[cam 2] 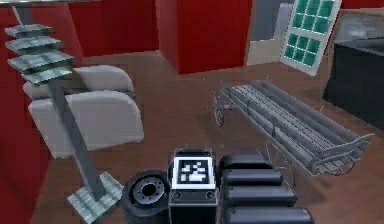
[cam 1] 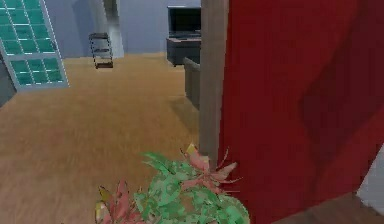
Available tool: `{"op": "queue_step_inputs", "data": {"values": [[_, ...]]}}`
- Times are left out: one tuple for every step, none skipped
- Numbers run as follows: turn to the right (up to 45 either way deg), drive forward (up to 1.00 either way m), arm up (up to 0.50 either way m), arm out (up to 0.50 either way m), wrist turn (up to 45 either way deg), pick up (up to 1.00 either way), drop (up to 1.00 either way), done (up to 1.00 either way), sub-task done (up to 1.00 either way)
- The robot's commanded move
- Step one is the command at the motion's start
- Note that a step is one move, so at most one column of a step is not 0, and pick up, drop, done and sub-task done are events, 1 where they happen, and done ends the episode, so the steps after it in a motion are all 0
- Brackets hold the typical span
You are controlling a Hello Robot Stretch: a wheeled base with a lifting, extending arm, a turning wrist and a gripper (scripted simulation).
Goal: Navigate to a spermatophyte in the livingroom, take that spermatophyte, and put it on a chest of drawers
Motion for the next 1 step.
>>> {"op": "queue_step_inputs", "data": {"values": [[-36.0,0.00,0.00,0.00,0.0,0.00,0.00,0.00,0.00]]}}
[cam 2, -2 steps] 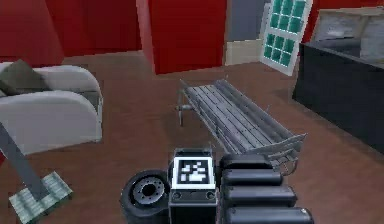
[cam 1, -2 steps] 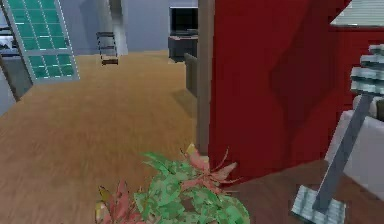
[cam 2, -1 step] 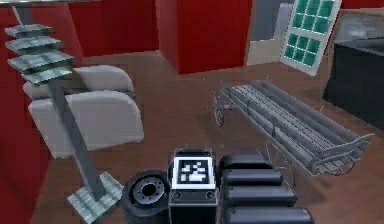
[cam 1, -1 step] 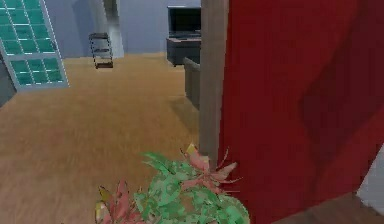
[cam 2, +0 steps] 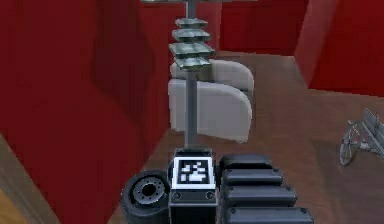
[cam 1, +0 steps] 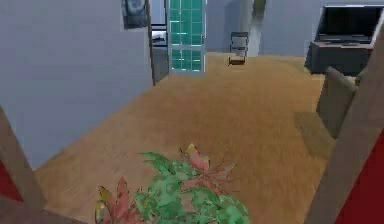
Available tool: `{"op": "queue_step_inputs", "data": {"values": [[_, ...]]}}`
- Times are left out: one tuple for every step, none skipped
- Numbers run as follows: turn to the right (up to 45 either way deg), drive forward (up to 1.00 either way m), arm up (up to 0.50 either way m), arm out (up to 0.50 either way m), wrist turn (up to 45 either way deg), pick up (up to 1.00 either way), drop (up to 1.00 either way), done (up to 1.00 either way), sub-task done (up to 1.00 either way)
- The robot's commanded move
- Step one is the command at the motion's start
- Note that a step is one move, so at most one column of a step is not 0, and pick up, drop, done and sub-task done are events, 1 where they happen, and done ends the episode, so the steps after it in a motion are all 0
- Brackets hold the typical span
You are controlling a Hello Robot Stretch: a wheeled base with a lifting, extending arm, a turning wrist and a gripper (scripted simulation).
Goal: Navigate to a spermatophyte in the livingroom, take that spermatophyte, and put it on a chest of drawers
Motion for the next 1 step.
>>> {"op": "queue_step_inputs", "data": {"values": [[0.0,1.00,0.00,0.00,0.0,0.00,0.00,0.00,0.00]]}}
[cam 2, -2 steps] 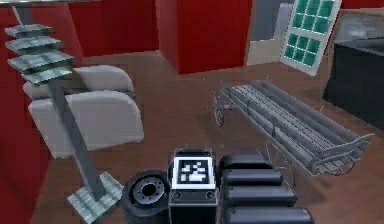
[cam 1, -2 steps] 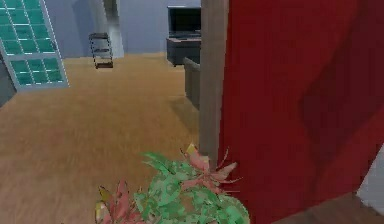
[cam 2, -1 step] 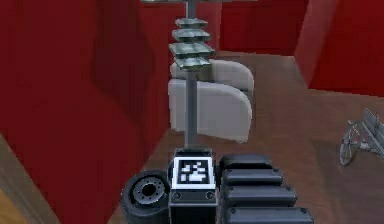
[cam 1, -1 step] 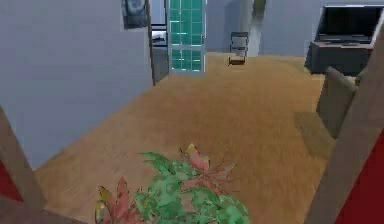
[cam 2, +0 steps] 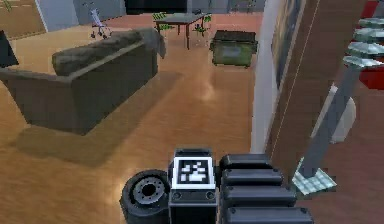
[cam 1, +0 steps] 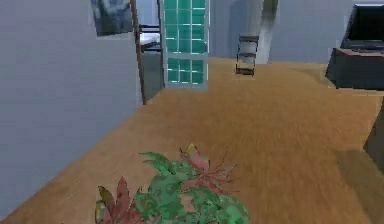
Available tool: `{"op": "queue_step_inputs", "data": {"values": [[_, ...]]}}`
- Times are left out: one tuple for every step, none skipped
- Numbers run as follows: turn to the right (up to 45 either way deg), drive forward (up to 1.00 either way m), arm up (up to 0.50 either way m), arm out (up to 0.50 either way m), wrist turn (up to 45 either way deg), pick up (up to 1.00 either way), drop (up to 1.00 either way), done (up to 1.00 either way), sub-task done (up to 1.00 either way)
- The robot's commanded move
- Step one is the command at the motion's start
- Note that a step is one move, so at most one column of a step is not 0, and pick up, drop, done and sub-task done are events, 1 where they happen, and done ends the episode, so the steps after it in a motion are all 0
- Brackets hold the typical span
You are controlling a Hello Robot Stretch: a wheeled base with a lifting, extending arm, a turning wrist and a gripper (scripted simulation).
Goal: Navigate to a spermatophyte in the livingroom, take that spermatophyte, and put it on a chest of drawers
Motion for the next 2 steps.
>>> {"op": "queue_step_inputs", "data": {"values": [[0.0,1.00,0.00,0.00,0.0,0.00,0.00,0.00,0.00],[-3.0,0.00,0.00,0.00,0.0,0.00,0.00,0.00,0.00]]}}
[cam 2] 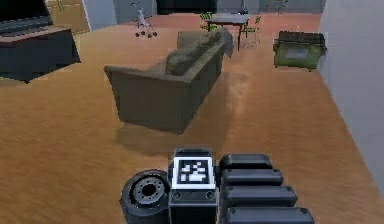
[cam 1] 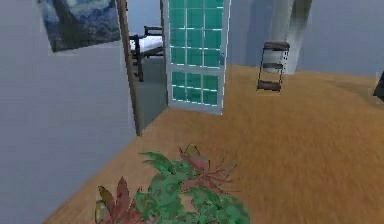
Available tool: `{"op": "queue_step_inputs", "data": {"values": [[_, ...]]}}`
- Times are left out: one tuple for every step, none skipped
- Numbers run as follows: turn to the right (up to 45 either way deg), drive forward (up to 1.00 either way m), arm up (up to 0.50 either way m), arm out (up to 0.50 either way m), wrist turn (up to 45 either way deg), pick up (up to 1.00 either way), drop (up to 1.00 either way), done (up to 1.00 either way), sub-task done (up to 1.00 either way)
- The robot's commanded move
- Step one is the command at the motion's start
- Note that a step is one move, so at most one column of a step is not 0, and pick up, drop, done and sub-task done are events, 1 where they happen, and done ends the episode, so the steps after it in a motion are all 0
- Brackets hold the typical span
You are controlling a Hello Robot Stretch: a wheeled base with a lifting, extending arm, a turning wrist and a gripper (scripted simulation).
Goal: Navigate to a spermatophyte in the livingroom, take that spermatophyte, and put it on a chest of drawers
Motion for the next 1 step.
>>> {"op": "queue_step_inputs", "data": {"values": [[0.0,1.00,0.00,0.00,0.0,0.00,0.00,0.00,0.00]]}}
